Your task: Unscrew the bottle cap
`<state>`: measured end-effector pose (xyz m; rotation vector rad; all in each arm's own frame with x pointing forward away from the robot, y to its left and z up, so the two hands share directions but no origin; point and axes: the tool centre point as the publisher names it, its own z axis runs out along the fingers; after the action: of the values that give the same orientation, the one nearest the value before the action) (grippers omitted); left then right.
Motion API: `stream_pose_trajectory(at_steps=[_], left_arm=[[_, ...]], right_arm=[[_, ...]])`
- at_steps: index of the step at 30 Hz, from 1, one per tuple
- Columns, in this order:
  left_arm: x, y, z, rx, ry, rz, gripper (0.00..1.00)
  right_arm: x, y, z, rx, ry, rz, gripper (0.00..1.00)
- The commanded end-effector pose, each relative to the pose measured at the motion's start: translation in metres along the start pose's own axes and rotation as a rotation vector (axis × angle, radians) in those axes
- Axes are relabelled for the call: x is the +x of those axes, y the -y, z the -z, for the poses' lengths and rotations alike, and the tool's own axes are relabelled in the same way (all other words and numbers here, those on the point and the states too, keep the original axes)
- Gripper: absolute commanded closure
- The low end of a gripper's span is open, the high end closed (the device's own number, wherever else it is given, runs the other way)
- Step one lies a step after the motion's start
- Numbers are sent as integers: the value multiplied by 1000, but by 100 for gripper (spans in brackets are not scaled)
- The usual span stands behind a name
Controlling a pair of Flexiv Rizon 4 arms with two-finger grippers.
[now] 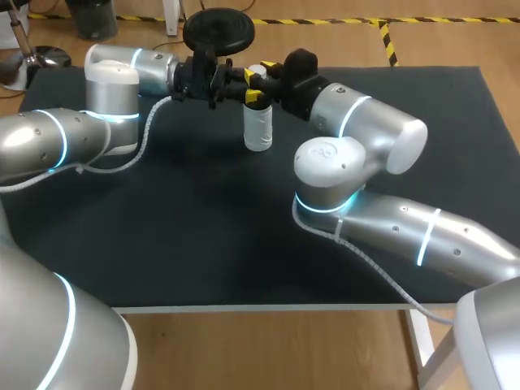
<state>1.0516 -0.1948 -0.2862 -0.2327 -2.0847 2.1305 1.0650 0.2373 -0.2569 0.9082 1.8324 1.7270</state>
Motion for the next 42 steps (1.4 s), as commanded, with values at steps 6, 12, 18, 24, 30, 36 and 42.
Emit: stream_pose_trajectory(at_steps=[6,12,18,24,30,36,42], left_arm=[[-2,-1,-1,3,-6,-2,100],[-2,-1,-1,3,-6,-2,100],[-2,-1,-1,3,-6,-2,100],[-2,-1,-1,3,-6,-2,100],[-2,-1,-1,3,-6,-2,100],[-2,-1,-1,3,-6,-2,100],[-2,-1,-1,3,-6,-2,100]], right_arm=[[-7,6,-2,-29,-57,2,100],[-11,7,-4,-53,-176,0,100],[-17,3,-4,-70,-283,9,100],[-21,-2,-1,-98,-414,33,100],[-20,-4,1,-125,-586,74,100],[-14,-3,0,-126,-721,98,100],[-7,-1,-1,-89,-807,120,100]])
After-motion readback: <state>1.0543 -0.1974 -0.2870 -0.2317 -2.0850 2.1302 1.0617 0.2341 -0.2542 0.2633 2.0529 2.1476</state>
